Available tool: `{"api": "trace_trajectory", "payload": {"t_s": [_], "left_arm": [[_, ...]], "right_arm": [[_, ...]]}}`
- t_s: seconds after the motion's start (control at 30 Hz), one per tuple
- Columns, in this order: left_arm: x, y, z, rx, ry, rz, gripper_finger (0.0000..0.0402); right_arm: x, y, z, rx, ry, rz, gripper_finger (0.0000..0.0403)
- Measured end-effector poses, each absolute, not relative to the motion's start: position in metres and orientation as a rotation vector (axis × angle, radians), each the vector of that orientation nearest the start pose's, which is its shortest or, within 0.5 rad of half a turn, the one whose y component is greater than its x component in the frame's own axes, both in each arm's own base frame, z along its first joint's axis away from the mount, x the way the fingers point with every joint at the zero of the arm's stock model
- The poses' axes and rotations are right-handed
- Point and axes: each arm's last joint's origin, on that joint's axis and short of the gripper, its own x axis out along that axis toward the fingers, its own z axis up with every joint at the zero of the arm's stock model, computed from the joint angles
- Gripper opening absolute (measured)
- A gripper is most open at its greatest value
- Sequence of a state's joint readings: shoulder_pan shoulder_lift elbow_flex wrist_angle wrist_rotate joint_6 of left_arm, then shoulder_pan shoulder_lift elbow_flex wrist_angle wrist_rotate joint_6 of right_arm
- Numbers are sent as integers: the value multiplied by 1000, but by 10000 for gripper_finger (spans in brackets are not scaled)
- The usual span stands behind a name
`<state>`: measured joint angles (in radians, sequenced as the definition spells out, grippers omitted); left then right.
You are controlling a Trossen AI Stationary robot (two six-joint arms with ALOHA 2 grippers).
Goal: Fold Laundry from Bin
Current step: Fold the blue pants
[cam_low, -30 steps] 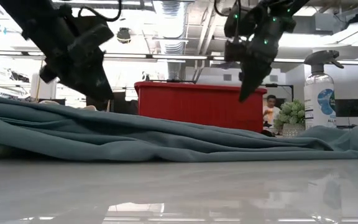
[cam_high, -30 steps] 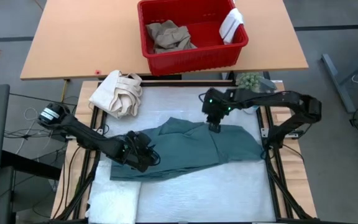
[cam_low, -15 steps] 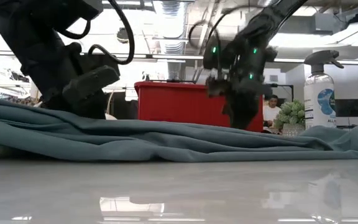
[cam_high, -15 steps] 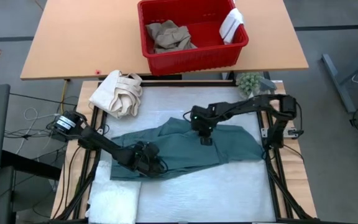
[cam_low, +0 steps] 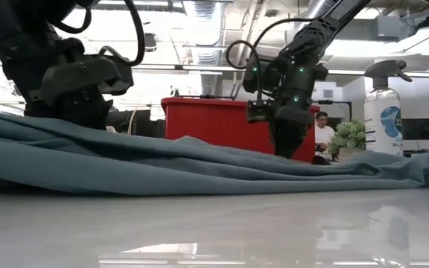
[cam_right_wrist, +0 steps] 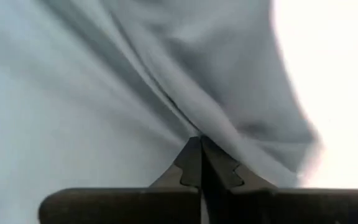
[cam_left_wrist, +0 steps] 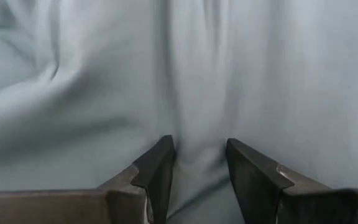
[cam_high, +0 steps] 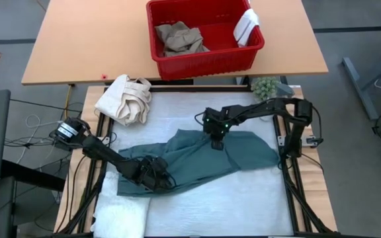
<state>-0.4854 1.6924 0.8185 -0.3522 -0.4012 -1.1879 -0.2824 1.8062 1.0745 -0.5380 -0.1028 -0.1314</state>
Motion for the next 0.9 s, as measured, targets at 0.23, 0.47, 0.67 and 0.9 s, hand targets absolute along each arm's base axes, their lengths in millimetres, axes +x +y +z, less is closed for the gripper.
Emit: {"api": "trace_trajectory", "payload": {"t_s": [0.23, 0.47, 0.67, 0.9], "left_arm": [[266, -90, 164, -498, 864, 652, 141], [252, -67, 209, -484, 833, 688, 141], [241, -60, 213, -490, 720, 822, 141], [247, -62, 193, -346, 839, 756, 141]], "right_arm": [[317, -97, 151, 109, 1255, -118, 27], [322, -97, 166, 64, 1200, -37, 38], [320, -97, 206, 0, 1076, -21, 39], [273, -87, 226, 94, 1346, -141, 77]]}}
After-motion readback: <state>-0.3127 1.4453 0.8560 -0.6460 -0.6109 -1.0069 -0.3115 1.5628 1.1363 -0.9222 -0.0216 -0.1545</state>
